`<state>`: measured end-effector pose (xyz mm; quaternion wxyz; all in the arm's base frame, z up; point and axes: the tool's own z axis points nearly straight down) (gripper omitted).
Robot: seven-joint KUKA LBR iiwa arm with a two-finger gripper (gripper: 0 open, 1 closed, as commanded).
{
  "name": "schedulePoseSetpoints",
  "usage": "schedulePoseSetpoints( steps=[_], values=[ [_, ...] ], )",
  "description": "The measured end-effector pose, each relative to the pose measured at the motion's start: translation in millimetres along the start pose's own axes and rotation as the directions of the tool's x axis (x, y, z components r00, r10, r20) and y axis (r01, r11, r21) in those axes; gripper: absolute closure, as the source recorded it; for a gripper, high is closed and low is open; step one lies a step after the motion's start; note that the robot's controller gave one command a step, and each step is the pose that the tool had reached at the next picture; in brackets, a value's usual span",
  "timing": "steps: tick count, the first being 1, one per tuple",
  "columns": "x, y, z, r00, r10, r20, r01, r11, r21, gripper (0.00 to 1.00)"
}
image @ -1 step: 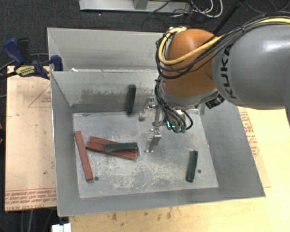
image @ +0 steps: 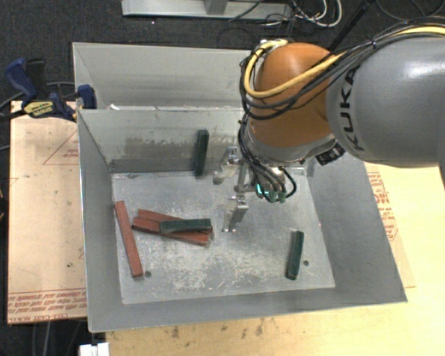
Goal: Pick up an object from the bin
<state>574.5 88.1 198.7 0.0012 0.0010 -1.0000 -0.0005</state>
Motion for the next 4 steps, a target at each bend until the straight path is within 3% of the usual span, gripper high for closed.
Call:
schedulePoseSetpoints(
  steps=[1,2,3,4],
  values=[
    [8.6,7,39,0.998,-0.057,0.010,0.057,0.998,0.000,0.00],
    [-2.0,28,119,0.994,0.110,0.005,-0.110,0.994,-0.001,1.00],
    [-2.0,28,119,0.994,0.110,0.005,-0.110,0.994,-0.001,1.00],
    [-2.3,29,-52,0.989,0.144,0.012,-0.144,0.990,-0.004,1.00]
  ],
)
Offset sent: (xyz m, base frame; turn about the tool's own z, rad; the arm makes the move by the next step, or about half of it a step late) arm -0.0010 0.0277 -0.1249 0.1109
